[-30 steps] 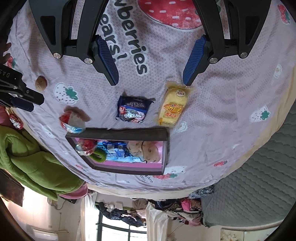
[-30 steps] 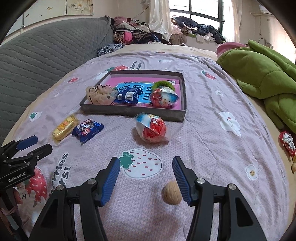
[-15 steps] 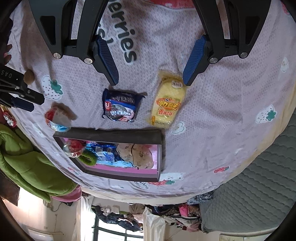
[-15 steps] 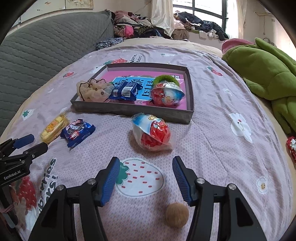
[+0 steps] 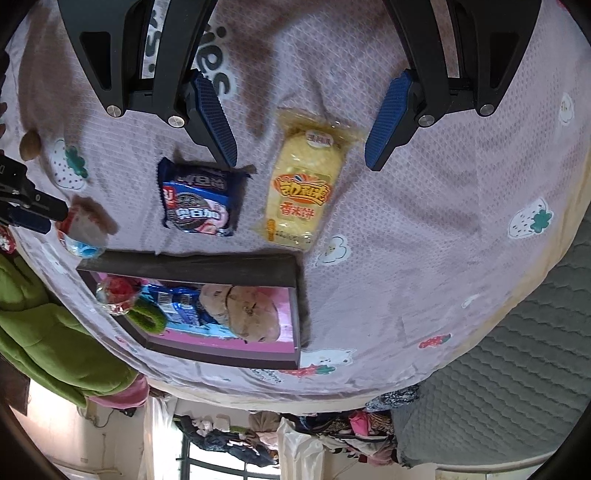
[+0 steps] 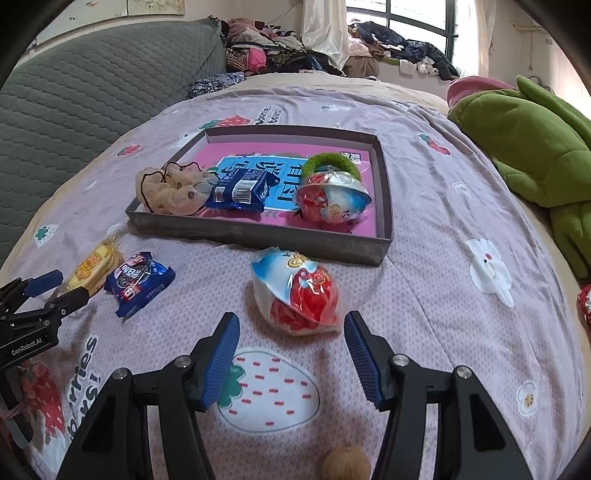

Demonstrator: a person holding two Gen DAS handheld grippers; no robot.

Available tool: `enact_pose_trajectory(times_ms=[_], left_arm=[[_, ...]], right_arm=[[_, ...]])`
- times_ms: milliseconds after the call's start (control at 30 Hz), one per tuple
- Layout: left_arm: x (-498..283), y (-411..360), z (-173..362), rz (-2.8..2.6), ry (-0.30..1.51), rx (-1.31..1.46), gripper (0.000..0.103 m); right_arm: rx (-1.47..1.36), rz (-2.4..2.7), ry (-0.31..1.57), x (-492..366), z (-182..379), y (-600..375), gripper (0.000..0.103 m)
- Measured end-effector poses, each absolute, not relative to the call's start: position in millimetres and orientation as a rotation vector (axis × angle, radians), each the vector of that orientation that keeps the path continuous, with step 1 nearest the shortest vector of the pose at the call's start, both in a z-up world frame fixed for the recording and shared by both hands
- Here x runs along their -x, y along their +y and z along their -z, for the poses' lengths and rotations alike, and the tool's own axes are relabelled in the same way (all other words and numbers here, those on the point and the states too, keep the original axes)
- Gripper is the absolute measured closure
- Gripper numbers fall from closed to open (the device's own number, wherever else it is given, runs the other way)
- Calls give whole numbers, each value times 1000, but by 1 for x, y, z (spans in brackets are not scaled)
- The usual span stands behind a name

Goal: Organize objects
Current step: 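Move the right tool toward the red-and-white egg toy while the left approaches the yellow cake, then close the right gripper on the egg toy while the left grasps the yellow cake packet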

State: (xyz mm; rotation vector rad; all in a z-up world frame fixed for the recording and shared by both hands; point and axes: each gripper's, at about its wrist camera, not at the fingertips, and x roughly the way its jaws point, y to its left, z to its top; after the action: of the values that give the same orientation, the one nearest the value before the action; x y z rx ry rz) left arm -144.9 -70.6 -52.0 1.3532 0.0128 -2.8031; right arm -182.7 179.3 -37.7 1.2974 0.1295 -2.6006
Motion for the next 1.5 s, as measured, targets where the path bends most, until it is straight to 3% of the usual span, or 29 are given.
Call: enact_pose_trajectory(times_ms=[1267, 1333, 1500], left_arm=[[190, -93, 84, 2784, 138, -1421, 30], [191, -93, 84, 2786, 140, -1418, 33], [190, -91, 83, 2800, 134, -1411, 52]], right_arm=[[-1336, 2533, 340, 238, 69, 152, 46], [-1335, 2535, 329, 238, 68, 152, 46], [-1319, 2541, 301, 236, 64, 154, 46]])
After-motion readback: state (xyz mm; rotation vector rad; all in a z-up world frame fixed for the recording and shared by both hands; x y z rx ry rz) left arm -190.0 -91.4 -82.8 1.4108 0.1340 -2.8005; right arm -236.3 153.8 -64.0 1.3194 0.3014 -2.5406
